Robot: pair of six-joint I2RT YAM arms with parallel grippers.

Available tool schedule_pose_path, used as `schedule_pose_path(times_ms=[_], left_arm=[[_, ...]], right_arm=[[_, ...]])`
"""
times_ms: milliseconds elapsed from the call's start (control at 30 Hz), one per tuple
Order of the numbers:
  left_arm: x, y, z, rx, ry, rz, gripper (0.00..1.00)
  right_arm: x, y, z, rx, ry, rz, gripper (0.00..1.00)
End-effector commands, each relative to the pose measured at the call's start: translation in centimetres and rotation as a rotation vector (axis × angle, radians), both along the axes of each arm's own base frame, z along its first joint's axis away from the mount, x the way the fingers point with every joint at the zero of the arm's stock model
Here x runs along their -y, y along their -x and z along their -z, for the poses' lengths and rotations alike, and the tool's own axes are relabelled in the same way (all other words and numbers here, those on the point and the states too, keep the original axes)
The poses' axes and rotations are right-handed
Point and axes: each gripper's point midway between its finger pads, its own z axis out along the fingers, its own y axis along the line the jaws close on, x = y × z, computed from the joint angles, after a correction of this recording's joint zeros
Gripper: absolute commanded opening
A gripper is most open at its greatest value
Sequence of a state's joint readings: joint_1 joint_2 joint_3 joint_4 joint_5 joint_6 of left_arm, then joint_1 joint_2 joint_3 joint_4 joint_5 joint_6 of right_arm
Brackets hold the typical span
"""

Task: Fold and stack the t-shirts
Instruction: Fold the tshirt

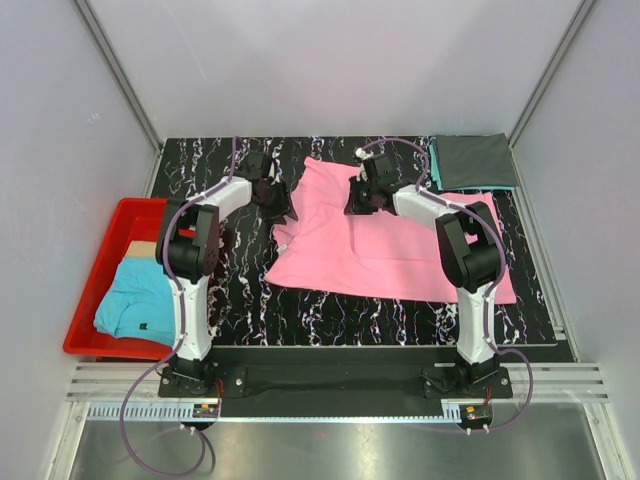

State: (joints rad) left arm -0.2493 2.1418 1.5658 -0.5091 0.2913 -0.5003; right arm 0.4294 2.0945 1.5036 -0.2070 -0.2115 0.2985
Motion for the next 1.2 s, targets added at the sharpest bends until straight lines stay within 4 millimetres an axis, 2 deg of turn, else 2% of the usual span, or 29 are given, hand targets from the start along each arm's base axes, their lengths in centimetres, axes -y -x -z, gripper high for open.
schedule_pose_path(times_ms=[0,33,100,133,167,200,233,300,333,367,400,433,467,500,533,567,600,667,700,733,833,867,933,1000,1067,1167], left_arm=[[-1.2,-0.4,1.0,-0.009,-0.062,0.002,0.48],[-1.1,-0.4,0.5,-0.009,-0.06,0.005,0.49],[-1.0,-1.0,-1.8,0.021,-0.057,0.01,0.51],[-1.1,-1.3,-3.2,0.045,-0.063,0.003,0.52],[-1.2,-1.4,-4.1,0.057,-0.067,-0.001,0.53],[-1.4,-1.0,-4.9,0.053,-0.075,-0.004,0.53],[-1.8,-1.2,-6.7,0.088,-0.087,-0.017,0.53],[-2.1,-0.3,-7.9,0.097,-0.106,-0.026,0.53],[-2.2,0.2,-9.7,0.134,-0.11,-0.031,0.53],[-1.9,1.7,-9.1,0.115,-0.122,-0.015,0.53],[-1.6,2.5,-9.4,0.12,-0.124,-0.005,0.53],[-0.7,3.7,-10.8,0.155,-0.121,0.016,0.53],[-0.5,5.8,-9.1,0.11,-0.125,0.03,0.53],[0.2,6.4,-9.3,0.131,-0.105,0.046,0.53],[0.9,7.9,-9.8,0.14,-0.078,0.062,0.52],[2.1,9.4,-9.5,0.126,-0.058,0.077,0.52],[2.3,11.3,-7.7,0.092,-0.054,0.094,0.52],[3.5,13.5,-7.5,0.075,-0.03,0.107,0.51],[3.3,15.0,-6.0,0.044,-0.04,0.112,0.5],[3.3,15.5,-6.0,0.048,-0.04,0.109,0.5],[2.6,17.5,-3.8,0.011,-0.068,0.094,0.5],[2.2,17.7,-3.2,0.003,-0.084,0.086,0.5],[0.1,18.1,-1.4,-0.007,-0.179,0.036,0.49],[-1.3,18.0,-0.3,-0.008,-0.235,-0.015,0.49],[-1.8,18.2,0.7,-0.032,-0.26,-0.031,0.49],[-3.3,18.9,1.8,-0.076,-0.347,-0.053,0.49]], right_arm=[[0.5,-1.3,-2.8,0.079,0.008,0.055,0.15],[0.7,-1.3,-3.0,0.079,0.015,0.073,0.22],[1.9,-1.5,-3.6,0.084,0.061,0.125,0.27],[2.8,-0.9,-3.2,0.045,0.1,0.152,0.29],[3.5,-1.4,-4.5,0.066,0.127,0.195,0.3],[4.0,-1.2,-4.9,0.055,0.145,0.21,0.3],[4.7,-0.3,-4.8,0.013,0.17,0.23,0.31],[5.0,0.5,-6.0,-0.005,0.166,0.241,0.28],[5.0,1.2,-6.2,-0.027,0.156,0.248,0.27],[5.6,2.6,-5.9,-0.07,0.177,0.256,0.23],[6.1,3.3,-5.7,-0.093,0.193,0.275,0.21],[6.8,4.4,-5.3,-0.136,0.21,0.304,0.19],[7.7,5.3,-4.9,-0.157,0.226,0.326,0.16],[8.1,5.9,-4.5,-0.18,0.222,0.336,0.15],[8.1,6.5,-4.3,-0.204,0.201,0.343,0.15],[8.4,7.6,-3.2,-0.241,0.189,0.341,0.15],[9.2,7.9,-3.3,-0.245,0.182,0.364,0.15],[10.5,9.6,-2.4,-0.288,0.206,0.401,0.14],[11.0,10.2,-2.1,-0.309,0.207,0.422,0.13],[11.4,11.0,-1.8,-0.328,0.213,0.434,0.13],[13.0,13.4,-0.8,-0.374,0.222,0.494,0.11],[14.2,14.4,-0.2,-0.376,0.252,0.532,0.1],[15.6,14.7,0.4,-0.361,0.254,0.601,0.1],[17.3,15.9,2.2,-0.379,0.284,0.666,0.1],[19.2,16.8,4.0,-0.407,0.321,0.726,0.09],[21.2,17.8,5.3,-0.43,0.342,0.8,0.09]])
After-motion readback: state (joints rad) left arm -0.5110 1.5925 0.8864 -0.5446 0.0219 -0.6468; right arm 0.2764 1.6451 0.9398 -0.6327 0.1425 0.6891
